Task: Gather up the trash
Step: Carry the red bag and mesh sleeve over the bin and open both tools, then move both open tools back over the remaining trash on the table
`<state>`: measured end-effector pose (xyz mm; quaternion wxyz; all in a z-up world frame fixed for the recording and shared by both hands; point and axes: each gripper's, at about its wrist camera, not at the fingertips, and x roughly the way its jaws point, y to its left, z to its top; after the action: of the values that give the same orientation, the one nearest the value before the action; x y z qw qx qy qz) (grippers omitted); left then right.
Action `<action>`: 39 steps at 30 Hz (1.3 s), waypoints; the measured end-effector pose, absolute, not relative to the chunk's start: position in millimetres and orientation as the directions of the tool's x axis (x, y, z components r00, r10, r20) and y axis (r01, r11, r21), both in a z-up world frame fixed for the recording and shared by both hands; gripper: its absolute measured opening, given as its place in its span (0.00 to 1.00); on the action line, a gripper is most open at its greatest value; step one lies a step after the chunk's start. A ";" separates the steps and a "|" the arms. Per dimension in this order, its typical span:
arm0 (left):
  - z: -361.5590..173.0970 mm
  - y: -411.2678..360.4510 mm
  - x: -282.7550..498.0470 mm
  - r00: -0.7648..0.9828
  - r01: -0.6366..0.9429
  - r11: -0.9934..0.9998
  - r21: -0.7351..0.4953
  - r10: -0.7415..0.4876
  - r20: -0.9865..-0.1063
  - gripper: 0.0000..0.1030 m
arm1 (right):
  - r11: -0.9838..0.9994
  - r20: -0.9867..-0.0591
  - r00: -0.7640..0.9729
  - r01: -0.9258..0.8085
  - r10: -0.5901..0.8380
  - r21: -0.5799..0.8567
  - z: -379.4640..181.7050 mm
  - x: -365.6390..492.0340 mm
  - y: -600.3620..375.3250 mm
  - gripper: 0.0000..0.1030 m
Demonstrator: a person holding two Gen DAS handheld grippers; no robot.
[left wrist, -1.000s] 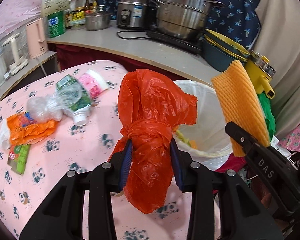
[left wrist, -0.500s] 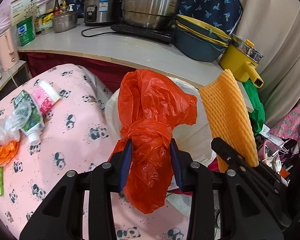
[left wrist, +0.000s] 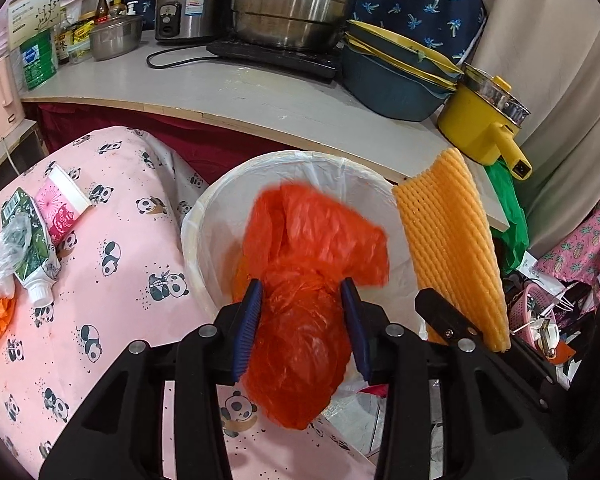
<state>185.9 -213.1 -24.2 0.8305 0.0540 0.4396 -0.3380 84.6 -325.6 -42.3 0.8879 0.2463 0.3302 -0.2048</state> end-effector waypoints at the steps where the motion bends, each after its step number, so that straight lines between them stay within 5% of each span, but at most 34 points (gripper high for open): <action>1: -23.9 -212.4 186.5 0.387 0.608 0.766 -0.208 -0.515 -0.765 0.38 | 0.796 -0.689 0.697 0.526 -0.200 0.300 -42.8 86.5 -325.8 0.10; 21: -12.7 -160.0 196.5 0.471 0.509 0.834 -0.214 -0.478 -0.741 0.42 | 0.843 -0.667 0.716 0.475 -0.205 0.251 -23.5 105.8 -294.3 0.40; 39: -11.2 -44.5 190.6 0.576 0.319 0.926 -0.200 -0.357 -0.736 0.43 | 0.921 -0.661 0.745 0.318 -0.095 0.227 -10.4 116.3 -202.8 0.46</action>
<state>190.6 -44.5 -11.2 0.8873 -0.0230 0.4195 -0.1904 116.3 -202.8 -10.4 0.9194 0.1646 0.3392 -0.1121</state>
